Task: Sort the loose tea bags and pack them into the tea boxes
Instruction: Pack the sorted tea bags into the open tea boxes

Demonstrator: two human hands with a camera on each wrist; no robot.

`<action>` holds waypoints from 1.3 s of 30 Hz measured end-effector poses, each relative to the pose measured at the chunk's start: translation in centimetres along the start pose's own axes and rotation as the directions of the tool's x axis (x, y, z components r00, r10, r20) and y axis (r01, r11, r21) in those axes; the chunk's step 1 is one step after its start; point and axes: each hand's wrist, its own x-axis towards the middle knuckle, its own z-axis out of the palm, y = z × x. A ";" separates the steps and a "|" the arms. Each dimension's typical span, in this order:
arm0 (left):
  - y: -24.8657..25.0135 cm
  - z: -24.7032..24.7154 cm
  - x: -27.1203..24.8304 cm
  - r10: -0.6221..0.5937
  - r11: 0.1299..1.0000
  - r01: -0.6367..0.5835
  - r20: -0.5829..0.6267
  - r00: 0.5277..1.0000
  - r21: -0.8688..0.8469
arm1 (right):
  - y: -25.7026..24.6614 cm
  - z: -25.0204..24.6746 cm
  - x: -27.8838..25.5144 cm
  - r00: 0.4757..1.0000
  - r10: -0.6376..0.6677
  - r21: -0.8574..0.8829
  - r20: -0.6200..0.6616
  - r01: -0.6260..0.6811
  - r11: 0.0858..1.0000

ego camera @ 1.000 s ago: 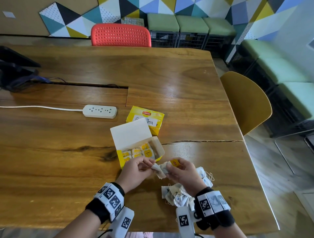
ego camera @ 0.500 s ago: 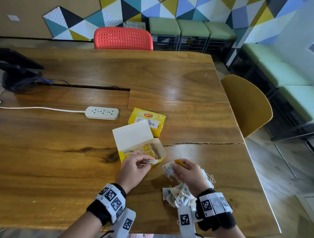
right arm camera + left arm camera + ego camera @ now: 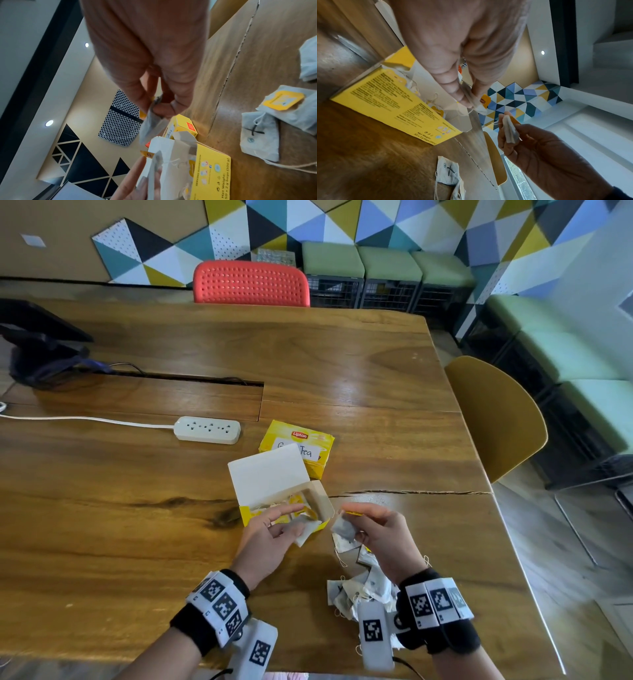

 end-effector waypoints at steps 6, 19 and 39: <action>0.5 0.0 -0.4 -0.036 0.994 0.041 0.055 0.998 -0.098 | -0.6 0.3 -0.3 0.994 -0.039 -0.012 0.098 0.041 0.999; 0.3 0.7 -0.7 0.009 0.994 -0.002 0.065 0.998 -0.109 | -0.1 2.3 -0.5 0.984 -0.097 -0.051 0.150 0.106 0.993; 0.6 1.1 -0.2 0.034 0.987 -0.037 -0.023 0.999 -0.156 | -1.0 3.3 1.2 0.987 -0.162 -0.225 -0.023 0.153 0.962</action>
